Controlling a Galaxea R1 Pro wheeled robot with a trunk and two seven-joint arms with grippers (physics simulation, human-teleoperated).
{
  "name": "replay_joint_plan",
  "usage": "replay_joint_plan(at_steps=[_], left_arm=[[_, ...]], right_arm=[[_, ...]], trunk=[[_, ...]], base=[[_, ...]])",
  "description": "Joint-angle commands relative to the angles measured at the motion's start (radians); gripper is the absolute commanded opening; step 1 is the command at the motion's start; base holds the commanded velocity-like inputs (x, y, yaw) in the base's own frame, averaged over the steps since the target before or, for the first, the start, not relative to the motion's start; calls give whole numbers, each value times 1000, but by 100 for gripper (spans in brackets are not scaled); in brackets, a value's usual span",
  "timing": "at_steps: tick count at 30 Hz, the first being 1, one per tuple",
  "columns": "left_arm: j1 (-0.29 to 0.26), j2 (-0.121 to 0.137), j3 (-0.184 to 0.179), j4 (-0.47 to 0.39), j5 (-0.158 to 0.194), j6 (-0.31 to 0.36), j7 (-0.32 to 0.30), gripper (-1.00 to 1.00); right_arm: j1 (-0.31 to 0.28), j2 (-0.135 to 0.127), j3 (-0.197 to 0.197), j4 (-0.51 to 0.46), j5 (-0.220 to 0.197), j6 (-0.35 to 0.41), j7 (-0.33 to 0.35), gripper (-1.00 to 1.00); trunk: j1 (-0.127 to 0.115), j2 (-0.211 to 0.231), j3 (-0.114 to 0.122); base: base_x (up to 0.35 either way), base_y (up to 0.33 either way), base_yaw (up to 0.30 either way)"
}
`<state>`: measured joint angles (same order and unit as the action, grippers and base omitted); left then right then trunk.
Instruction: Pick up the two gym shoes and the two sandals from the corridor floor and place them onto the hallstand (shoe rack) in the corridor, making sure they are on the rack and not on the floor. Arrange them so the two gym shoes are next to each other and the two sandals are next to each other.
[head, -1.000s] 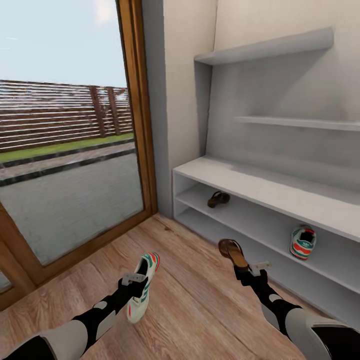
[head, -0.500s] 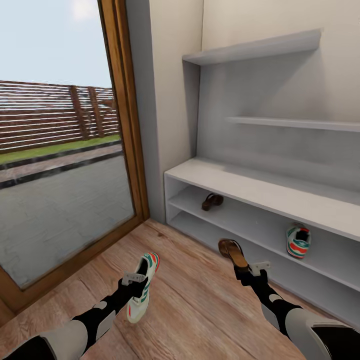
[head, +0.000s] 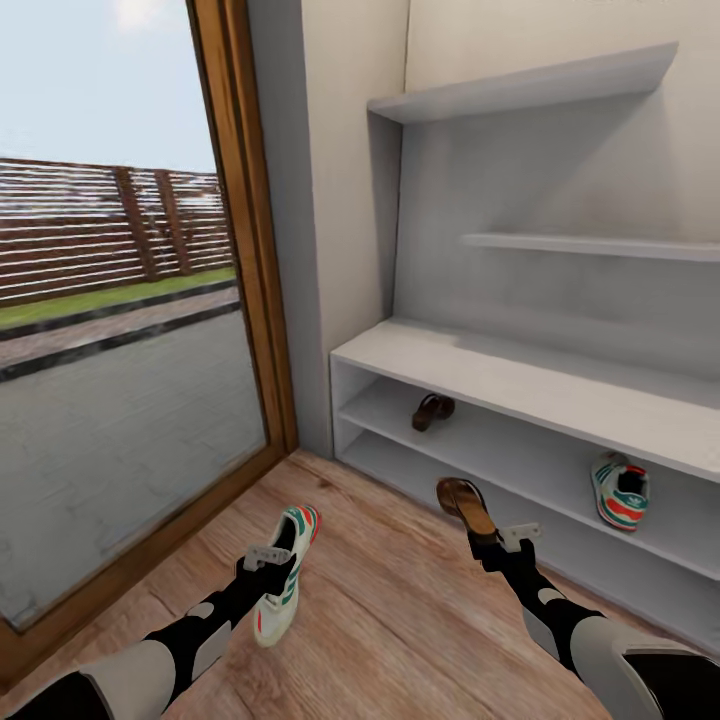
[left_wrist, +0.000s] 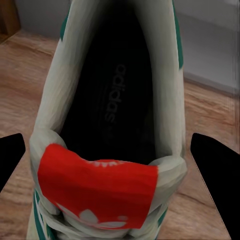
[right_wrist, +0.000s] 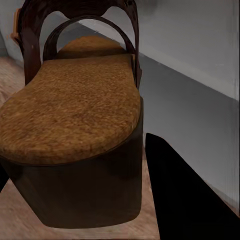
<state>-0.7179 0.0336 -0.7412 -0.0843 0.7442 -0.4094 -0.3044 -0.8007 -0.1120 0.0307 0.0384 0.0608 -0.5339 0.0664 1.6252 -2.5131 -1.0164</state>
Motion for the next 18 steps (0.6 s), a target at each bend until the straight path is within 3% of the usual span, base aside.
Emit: replay_joint_plan(at_steps=[1, 18], left_arm=[[0, 0, 0, 0, 0, 0, 1, -100], [0, 0, 0, 0, 0, 0, 0, -100]], right_arm=[[0, 0, 0, 0, -3, 0, 2, -100], [0, 0, -1, 0, -3, 0, 2, -100]], trunk=[[0, 0, 0], [0, 0, 0]], base=[[40, 41, -262], [9, 9, -275]])
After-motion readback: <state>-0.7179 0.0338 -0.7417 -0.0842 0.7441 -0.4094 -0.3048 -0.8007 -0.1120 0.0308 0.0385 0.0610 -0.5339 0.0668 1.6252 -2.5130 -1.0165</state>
